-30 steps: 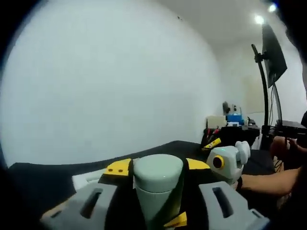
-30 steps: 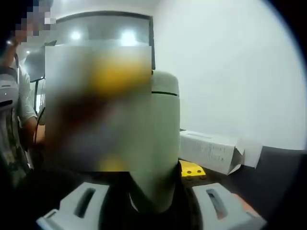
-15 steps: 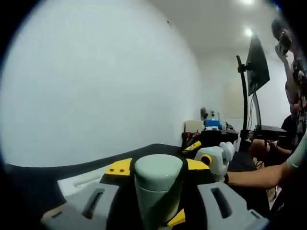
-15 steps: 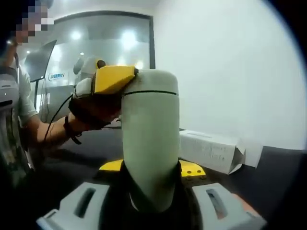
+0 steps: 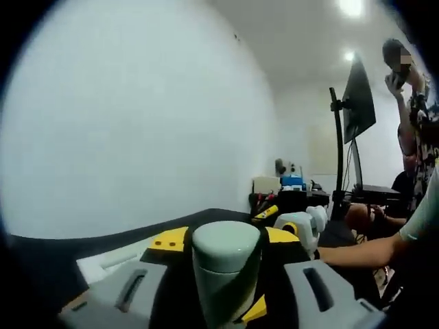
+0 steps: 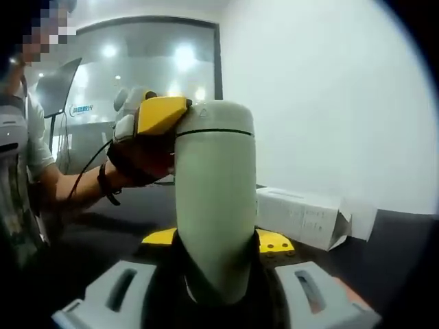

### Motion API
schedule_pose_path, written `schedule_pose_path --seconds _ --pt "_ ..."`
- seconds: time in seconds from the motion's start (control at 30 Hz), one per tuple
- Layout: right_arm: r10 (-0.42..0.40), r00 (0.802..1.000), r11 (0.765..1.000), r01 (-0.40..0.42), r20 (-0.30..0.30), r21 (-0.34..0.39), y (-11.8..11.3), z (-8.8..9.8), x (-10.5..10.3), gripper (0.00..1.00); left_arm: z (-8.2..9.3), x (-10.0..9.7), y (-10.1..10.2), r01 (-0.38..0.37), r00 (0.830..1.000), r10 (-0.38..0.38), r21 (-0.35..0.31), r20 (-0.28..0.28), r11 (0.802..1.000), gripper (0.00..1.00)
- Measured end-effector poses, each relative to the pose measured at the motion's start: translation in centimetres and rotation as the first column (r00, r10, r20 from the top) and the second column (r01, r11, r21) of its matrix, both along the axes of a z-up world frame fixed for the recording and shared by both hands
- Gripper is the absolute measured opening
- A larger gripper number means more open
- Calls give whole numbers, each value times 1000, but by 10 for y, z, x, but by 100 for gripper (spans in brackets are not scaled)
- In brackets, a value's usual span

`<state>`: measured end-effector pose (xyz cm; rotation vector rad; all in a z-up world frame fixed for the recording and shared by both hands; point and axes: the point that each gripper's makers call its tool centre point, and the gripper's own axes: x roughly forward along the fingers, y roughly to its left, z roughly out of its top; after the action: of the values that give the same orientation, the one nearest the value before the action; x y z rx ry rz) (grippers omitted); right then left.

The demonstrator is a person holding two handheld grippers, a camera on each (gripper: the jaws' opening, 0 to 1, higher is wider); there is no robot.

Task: Assemble the cup parts correctly, then place the assembled cup into the box.

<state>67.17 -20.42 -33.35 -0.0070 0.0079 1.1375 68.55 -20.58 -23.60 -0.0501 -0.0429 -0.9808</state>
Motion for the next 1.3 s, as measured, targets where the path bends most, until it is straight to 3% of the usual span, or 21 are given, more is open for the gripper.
schedule_pose_path --seconds 0.1,0.27,0.37,0.57,0.7,0.93,1.03,1.1,1.17,1.2,1.27,1.3 --pt "-5 1000 1000 6 11 -17 0 0 0 40 8 3 9 -16 1000 16 -38 14 999 50" --pt "-10 1000 999 10 5 -30 -5 -2 3 42 15 8 21 -22 1000 23 -44 20 999 48" --pt "-19 1000 999 19 5 -29 -7 0 3 45 23 15 32 -50 998 52 -73 30 996 56" --pt "-9 1000 1000 9 8 -4 -8 8 -1 45 29 20 46 -68 997 70 -57 31 996 55" --pt "-6 1000 1000 6 21 -2 -10 13 -4 49 32 24 65 -90 996 89 -125 -10 988 54" --pt "0 1000 1000 0 28 10 -16 20 -4 50 8 56 92 -175 984 174 -28 -28 984 53" --pt "19 1000 1000 -19 12 13 -21 21 -10 50 -1 67 96 -184 982 186 46 -32 982 52" --pt "49 999 999 -48 -17 12 -27 21 -15 51 -7 87 98 -175 984 178 118 -18 977 52" --pt "54 998 998 -54 -34 21 -37 22 -17 52 -3 97 96 -133 991 136 123 -18 983 52" --pt "60 997 998 -59 -47 26 -42 23 -16 52 -6 100 95 -105 993 111 167 -26 980 53" --pt "61 997 998 -59 -55 34 -51 25 -17 52 -16 108 97 -73 995 89 319 -34 945 55" --pt "53 997 998 -50 -54 45 -55 28 -15 52 -20 111 98 -68 995 92 356 -49 932 55"
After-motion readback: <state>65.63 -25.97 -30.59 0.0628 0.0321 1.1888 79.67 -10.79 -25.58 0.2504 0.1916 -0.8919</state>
